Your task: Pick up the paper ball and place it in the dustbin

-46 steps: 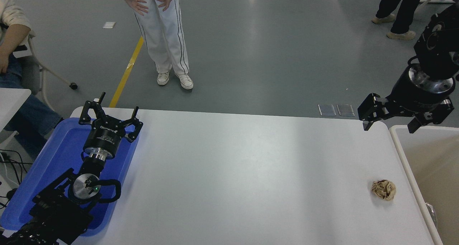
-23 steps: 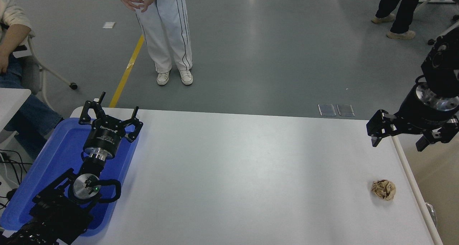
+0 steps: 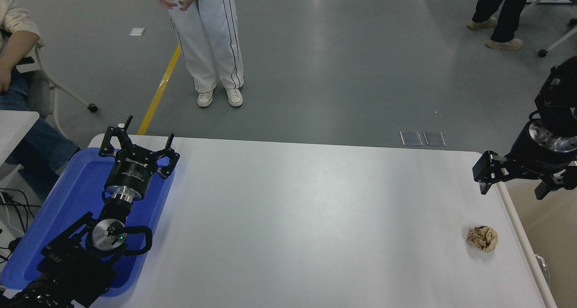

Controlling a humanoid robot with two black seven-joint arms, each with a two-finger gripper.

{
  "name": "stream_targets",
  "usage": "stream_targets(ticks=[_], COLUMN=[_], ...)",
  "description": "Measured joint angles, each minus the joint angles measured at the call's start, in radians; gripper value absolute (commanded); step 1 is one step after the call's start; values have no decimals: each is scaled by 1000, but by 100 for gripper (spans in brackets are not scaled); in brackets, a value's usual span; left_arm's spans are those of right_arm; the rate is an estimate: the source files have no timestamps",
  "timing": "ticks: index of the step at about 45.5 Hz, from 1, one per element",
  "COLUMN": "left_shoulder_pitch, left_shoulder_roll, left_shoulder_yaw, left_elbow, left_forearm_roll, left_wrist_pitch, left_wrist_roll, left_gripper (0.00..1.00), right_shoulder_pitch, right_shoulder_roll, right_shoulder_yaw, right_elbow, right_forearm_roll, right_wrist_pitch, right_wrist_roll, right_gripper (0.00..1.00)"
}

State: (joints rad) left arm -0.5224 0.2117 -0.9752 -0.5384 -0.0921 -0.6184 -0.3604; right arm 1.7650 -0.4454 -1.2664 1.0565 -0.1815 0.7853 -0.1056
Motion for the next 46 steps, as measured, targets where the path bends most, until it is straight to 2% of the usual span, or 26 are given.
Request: stream_targets(ticks=[15, 30, 46], left_shoulder_pitch=[1, 1, 0], left_shoulder_roll=[0, 0, 0], left_shoulder_yaw=[0, 0, 0], left_elbow=[0, 0, 0], left_forearm_roll=[0, 0, 0], left_wrist_pitch=[0, 0, 0], left_wrist_roll=[0, 0, 0], left_gripper=[100, 100, 100], right_shoulder_pitch=[-185, -329, -403], right_shoulder_roll=[-65, -159, -196], right_shoulder_yaw=[51, 139, 222], right_elbow=[-45, -56, -79], right_forearm_roll=[-4, -4, -11], right_wrist_pitch=[-17, -227, -422], right_wrist_roll=[1, 1, 2], right_gripper=[100, 100, 100])
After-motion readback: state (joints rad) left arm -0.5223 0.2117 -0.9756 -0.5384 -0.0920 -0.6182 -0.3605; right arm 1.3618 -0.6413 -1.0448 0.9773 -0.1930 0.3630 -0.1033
